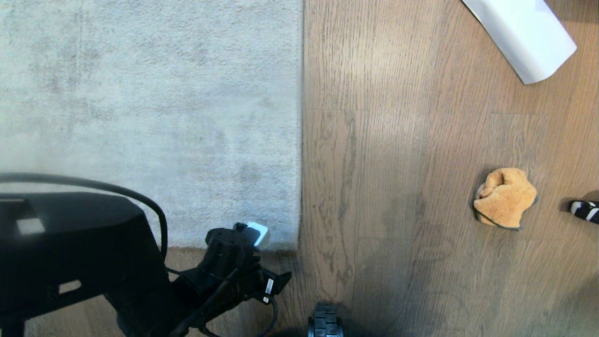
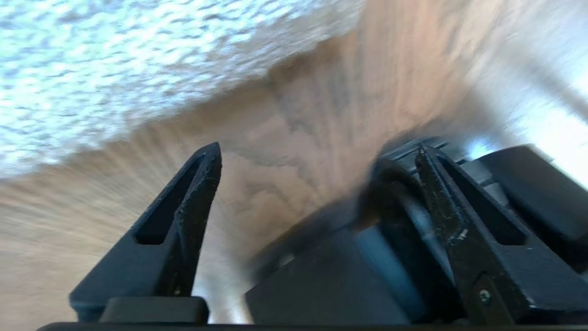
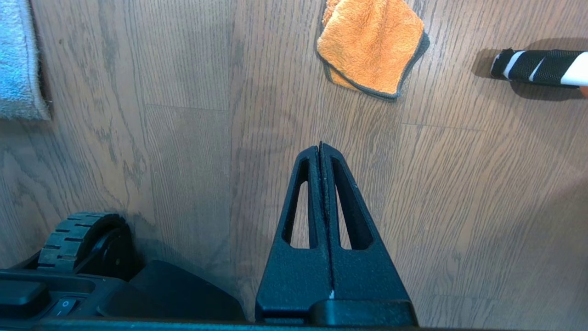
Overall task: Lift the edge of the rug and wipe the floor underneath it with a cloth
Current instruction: Lift up the carpet
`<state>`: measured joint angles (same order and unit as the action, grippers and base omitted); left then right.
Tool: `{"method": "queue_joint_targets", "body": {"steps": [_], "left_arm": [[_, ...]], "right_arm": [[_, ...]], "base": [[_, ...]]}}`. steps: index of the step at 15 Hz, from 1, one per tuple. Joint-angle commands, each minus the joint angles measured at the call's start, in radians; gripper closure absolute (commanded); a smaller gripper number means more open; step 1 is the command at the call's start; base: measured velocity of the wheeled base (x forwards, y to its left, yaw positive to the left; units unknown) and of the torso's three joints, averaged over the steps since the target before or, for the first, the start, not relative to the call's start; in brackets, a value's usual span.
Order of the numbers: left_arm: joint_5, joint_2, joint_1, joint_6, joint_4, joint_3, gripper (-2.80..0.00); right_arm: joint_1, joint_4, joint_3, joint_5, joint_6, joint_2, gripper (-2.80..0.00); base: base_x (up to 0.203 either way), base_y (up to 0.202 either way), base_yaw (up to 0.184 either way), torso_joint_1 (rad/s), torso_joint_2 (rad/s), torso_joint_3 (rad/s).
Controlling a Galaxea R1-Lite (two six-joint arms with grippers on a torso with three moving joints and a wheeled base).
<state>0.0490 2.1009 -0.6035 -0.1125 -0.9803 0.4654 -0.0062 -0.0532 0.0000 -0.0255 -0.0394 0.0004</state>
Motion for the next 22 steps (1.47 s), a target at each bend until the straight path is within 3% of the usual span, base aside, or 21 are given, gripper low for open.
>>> {"method": "queue_joint_targets", "body": {"steps": [1,8,22], "left_arm": [[0.004,-0.006,0.013,0.020,0.011,0.014,-2.80],[0.048,0.015,0.028,0.113,0.055,0.087,-2.80],[0.150,0.099,-0.005,0.148,0.057,0.272,-2.80]], "right_arm": [[0.000,0.000,0.000,-0.001,-0.001,0.000,0.00],[0.000,0.000,0.000,-0.001,-0.001,0.000,0.00],[0.000,0.000,0.000,-0.001,-0.001,0.000,0.00]], "base": [[0.000,0.000,0.000,0.000,0.00,0.000],[0.000,0.000,0.000,0.000,0.00,0.000],[0.000,0.000,0.000,0.000,0.00,0.000]]}}
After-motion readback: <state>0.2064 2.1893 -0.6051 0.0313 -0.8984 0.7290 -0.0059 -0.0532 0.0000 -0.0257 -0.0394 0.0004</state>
